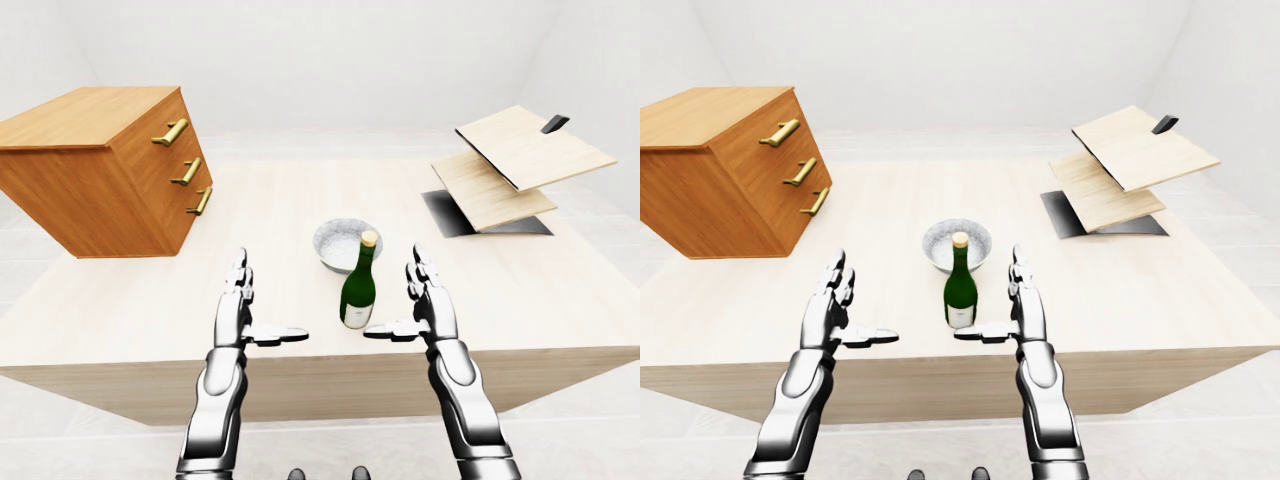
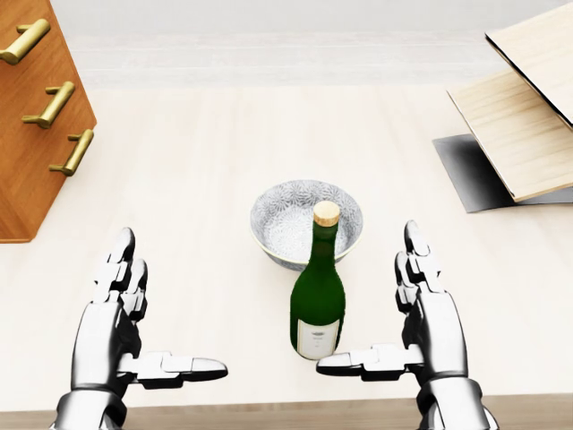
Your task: Put the wine bottle on the wine rack.
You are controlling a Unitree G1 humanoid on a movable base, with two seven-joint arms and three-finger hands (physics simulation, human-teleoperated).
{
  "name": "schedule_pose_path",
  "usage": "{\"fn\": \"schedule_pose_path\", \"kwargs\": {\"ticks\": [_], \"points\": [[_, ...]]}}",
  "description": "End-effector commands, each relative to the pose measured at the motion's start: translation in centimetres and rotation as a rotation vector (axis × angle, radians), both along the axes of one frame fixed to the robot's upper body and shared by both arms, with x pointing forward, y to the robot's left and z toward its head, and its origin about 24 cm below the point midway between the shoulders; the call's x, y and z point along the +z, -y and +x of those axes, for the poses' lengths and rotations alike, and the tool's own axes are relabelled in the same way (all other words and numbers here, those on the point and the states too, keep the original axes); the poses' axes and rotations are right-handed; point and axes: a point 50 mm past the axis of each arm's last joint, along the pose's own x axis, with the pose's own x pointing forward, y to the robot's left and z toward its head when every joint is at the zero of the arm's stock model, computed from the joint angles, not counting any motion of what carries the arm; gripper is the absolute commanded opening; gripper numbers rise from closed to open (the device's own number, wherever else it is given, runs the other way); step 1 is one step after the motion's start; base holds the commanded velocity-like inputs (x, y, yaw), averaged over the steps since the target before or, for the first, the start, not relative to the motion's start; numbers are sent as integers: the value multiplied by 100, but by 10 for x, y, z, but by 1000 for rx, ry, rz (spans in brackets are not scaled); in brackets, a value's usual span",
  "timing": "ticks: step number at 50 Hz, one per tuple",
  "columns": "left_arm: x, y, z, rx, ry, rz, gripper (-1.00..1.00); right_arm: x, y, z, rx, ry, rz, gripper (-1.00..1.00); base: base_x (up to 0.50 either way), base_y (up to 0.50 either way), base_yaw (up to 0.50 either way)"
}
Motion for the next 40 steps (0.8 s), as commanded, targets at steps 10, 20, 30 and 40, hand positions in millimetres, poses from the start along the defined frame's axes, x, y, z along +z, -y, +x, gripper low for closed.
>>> {"fn": "schedule_pose_path", "kwargs": {"ticks": [10,20,30,40], "points": [[87,-6,-30,7,344,-44,100,50,-1,-13,35,179,-17,100,0,0,0],[115,-10,-48,10,478,-37,100,82,-7,-18,62,321,-32,100,0,0,0],[137,-20,-65,28,590,-36,100,101,-9,-22,69,409,-32,100,0,0,0],[140,-23,-65,34,608,-32,100,113,-10,-23,70,464,-25,100,0,0,0]]}}
